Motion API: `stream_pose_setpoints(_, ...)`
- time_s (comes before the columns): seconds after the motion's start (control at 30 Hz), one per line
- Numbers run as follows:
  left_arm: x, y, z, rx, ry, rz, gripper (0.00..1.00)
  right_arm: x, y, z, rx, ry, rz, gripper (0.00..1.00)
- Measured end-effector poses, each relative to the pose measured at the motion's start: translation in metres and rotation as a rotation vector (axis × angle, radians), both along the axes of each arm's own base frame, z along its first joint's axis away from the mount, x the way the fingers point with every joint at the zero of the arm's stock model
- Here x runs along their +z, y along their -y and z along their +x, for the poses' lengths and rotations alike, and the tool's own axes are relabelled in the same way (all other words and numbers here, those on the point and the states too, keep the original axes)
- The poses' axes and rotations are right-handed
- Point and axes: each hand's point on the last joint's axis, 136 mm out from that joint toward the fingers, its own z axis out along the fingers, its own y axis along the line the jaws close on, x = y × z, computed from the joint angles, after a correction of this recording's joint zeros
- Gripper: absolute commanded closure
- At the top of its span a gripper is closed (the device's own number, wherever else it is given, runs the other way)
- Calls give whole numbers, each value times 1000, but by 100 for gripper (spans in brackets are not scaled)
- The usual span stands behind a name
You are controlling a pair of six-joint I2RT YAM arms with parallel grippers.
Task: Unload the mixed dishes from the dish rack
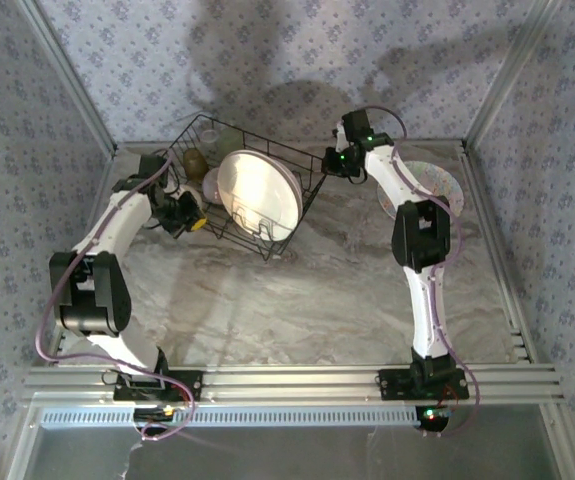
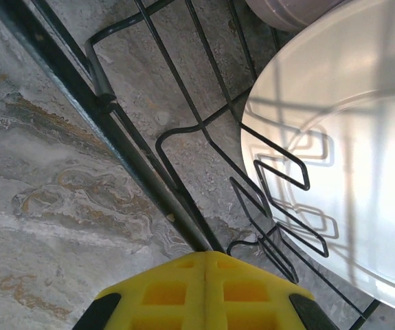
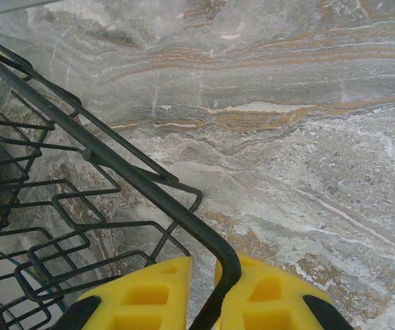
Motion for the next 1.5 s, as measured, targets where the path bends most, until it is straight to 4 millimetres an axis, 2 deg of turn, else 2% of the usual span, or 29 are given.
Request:
stream_pose_setpoints(0.2,0,-1,-2,-18,-6,8,100,0,3,-7,-16,20,19,100)
stream_pose_setpoints(0.4,1,-2,-8,-37,-5,23,100,-1,12,-32,-40,8,27,100)
stream_pose_setpoints(0.63,-1,-2,-18,-75,-16,42,100,-2,26,-74,-86,5,17,100)
stream_pose_setpoints(0.83,-1,5,-24,-134,-45,46,100,-4,44,-129,-185,-10,18,100)
stream_pose_setpoints(0.93,-1,14,-23,-177,-70,57,100,-6,55,-156,-253,-7,18,100)
stream_pose_setpoints(1.13,0,31,-9,-243,-91,88,100,-5,72,-197,-376,18,16,100)
stream_pose_setpoints(1.3,0,40,1,-270,-110,85,100,-5,79,-220,-444,28,24,100)
stream_pose_setpoints(1.5,0,41,9,-286,-137,89,100,-5,72,-242,-501,44,22,100)
